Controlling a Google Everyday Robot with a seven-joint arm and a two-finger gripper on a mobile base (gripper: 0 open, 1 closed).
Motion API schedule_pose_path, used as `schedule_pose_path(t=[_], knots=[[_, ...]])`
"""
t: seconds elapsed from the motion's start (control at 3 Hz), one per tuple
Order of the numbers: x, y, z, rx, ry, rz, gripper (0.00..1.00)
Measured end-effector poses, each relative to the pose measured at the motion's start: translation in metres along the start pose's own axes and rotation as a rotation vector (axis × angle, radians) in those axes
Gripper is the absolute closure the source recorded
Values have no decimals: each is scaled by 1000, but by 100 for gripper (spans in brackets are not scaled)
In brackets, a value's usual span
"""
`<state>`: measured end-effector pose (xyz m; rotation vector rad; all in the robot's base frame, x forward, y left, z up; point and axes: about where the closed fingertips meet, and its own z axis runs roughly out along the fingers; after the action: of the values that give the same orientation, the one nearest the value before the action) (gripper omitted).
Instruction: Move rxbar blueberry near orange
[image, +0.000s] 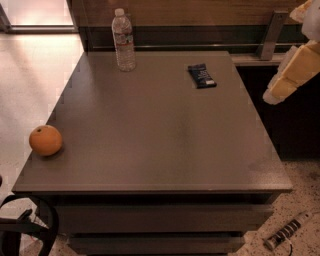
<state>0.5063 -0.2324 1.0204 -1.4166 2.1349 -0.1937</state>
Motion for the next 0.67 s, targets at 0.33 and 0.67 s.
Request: schedule_pose_path(t=[0.33,0.67], knots=[[-9,-25,25,68,-93,87,0],[-16,-43,60,102,-192,200,0]])
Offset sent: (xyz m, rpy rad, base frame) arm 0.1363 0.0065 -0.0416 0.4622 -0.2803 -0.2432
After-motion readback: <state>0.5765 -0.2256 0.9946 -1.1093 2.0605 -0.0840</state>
